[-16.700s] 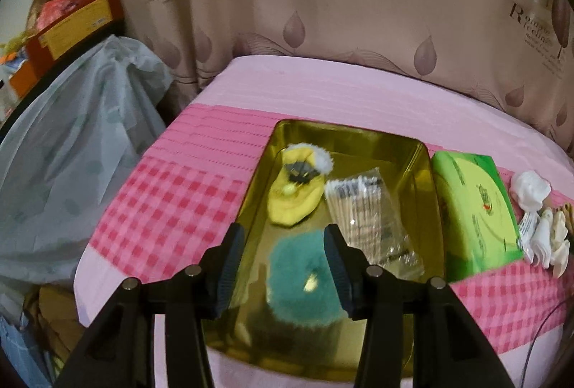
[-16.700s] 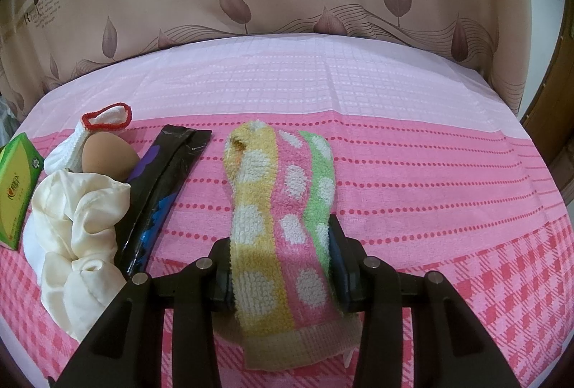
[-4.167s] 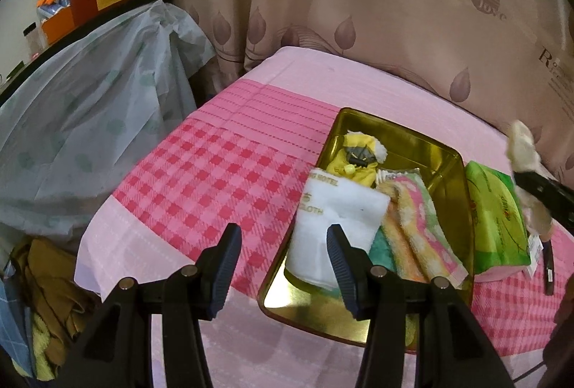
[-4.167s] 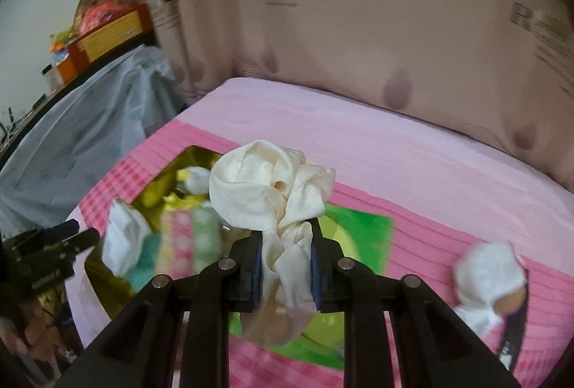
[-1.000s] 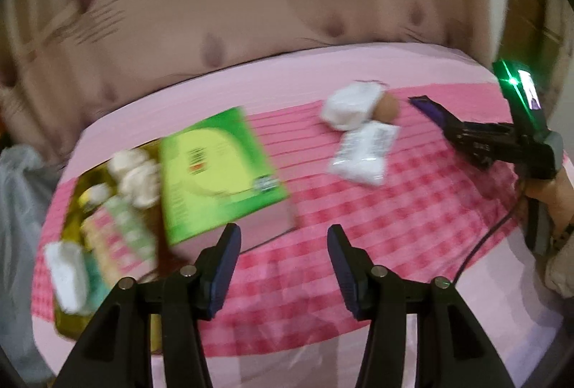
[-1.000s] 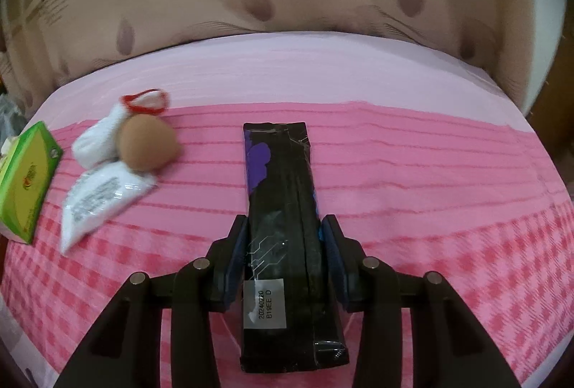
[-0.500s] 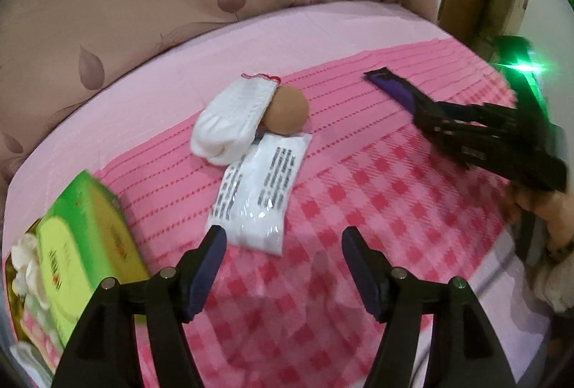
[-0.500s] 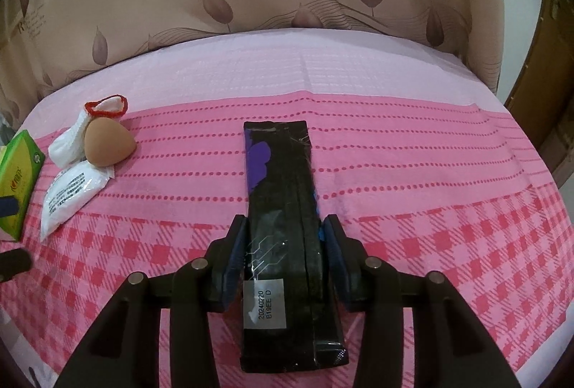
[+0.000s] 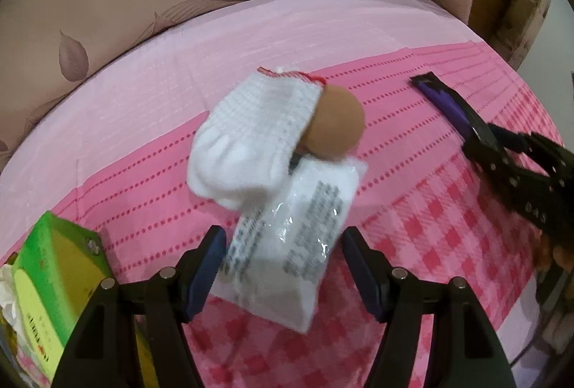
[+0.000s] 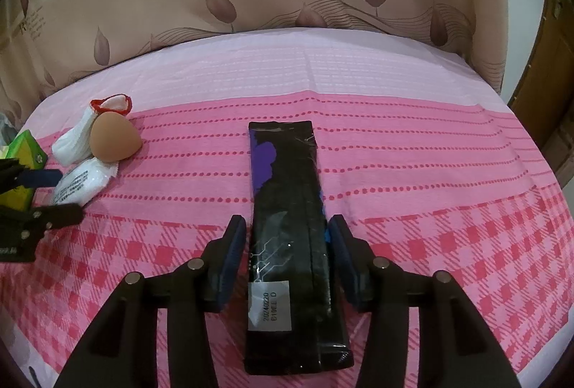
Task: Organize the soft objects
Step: 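Grasp the clear printed packet with the left tool while the right tool holds the black package, then carry the clear packet over the gold tin with the left tool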
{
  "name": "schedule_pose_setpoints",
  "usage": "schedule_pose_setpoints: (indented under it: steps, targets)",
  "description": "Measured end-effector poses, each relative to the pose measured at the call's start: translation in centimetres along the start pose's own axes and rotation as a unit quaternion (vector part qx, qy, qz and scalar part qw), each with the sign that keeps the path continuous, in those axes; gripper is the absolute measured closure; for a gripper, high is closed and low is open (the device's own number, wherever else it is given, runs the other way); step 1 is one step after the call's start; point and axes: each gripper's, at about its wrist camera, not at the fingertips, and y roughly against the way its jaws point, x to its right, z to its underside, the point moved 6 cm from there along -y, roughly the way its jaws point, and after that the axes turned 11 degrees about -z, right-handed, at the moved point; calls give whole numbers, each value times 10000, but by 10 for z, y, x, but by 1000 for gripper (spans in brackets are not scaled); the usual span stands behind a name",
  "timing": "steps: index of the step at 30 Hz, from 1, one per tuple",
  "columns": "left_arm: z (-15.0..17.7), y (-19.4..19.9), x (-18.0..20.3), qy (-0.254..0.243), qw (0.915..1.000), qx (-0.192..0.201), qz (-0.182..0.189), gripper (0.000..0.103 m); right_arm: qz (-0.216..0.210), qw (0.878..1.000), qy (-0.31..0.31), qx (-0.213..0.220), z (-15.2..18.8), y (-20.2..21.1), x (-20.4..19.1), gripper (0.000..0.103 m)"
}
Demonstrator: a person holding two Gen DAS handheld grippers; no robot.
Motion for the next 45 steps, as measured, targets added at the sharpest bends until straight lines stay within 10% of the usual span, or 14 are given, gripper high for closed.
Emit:
schedule_pose_setpoints:
  steps: [29,45]
  targets:
    - [46,42,24,811,9953,168,502,50,11,10000,22,-8,1,-3,-1,52]
    - [73,100,2,820,9945,654,21,50,15,10000,22,-8,1,-3,-2,52]
